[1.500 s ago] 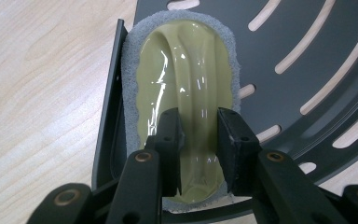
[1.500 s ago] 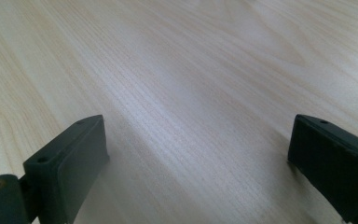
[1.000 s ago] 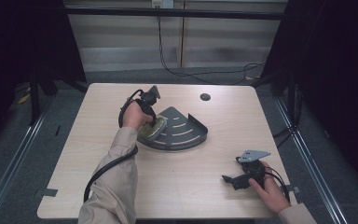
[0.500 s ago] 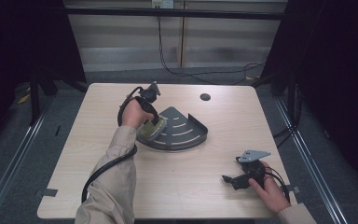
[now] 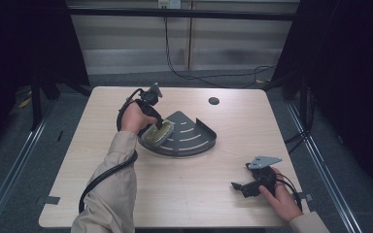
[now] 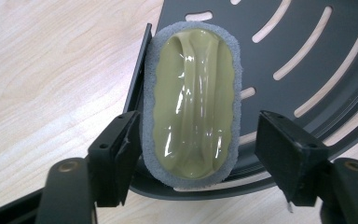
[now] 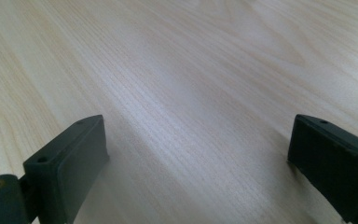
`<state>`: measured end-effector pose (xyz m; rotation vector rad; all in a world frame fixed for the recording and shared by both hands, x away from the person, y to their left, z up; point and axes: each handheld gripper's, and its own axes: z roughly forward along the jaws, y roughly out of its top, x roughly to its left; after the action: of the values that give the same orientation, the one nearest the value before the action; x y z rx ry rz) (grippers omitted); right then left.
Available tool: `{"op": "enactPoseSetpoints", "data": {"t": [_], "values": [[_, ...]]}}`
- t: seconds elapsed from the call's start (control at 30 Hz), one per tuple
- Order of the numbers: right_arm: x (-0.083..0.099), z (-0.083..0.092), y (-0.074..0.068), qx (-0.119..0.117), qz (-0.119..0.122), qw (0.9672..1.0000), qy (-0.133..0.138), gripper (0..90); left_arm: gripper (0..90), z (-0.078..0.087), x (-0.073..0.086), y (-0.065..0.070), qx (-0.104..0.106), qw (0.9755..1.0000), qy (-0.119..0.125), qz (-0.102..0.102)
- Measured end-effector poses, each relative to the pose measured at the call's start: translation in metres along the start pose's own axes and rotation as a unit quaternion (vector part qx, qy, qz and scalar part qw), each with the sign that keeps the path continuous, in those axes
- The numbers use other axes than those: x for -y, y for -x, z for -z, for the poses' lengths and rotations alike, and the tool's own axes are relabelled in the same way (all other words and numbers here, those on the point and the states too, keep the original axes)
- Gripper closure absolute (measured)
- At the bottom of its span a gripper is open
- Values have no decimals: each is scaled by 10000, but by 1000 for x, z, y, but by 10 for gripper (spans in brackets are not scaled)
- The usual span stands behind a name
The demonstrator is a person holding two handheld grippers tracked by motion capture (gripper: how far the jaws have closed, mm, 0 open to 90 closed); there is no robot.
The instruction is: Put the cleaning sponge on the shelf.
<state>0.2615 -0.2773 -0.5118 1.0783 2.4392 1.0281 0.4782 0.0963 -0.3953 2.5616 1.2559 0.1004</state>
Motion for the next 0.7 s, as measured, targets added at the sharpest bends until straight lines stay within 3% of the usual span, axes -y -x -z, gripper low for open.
{"op": "enactPoseSetpoints", "data": {"t": [0.23,0.4,0.7], "values": [[0,0,0,-18,-2,10000,8,41,232,2,3,0,-4,10000,0,25],[0,0,0,1,4,10000,1,41,221,3,7,1,30,10000,-59,43],[0,0,0,1,3,10000,-2,41,211,10,15,0,97,9999,43,93]]}}
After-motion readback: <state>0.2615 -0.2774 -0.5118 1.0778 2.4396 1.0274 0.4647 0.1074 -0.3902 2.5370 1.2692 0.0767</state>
